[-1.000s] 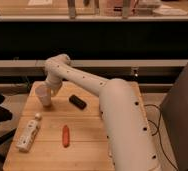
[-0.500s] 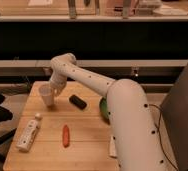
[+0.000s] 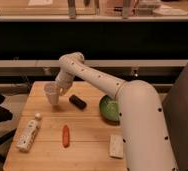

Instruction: Place the ceramic cup in the ceramic bowl

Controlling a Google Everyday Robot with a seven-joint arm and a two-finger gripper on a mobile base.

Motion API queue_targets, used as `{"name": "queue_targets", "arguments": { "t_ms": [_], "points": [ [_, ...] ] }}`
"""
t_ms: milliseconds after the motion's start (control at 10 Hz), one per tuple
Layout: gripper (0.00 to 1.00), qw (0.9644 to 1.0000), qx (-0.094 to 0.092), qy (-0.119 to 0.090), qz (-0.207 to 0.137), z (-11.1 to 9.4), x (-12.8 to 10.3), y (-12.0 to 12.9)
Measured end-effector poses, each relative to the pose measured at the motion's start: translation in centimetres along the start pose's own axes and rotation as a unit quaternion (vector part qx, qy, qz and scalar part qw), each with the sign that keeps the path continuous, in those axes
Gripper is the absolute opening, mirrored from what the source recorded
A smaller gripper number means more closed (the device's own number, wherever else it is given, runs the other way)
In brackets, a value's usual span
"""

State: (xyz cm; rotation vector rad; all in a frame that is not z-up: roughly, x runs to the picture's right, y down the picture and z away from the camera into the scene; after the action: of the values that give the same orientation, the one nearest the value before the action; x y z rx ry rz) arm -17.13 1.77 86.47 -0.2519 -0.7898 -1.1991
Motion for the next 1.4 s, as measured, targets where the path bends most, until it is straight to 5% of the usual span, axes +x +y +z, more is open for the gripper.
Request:
{"name": "queue_targets", "arguments": {
  "t_ms": [400,700,1100,1400],
  "points": [
    [0.0,0.9998,0.008,0.003,0.016,-2.3,0.3,3.9],
    [0.0,0.9997,0.012,0.002,0.021,-3.4,0.0,4.3],
    [0.0,0.9986,0.027,0.005,0.046,-6.2,0.5,9.6],
    [0.0,0.9978,0.034,0.005,0.057,-7.0,0.4,10.2]
  ]
}}
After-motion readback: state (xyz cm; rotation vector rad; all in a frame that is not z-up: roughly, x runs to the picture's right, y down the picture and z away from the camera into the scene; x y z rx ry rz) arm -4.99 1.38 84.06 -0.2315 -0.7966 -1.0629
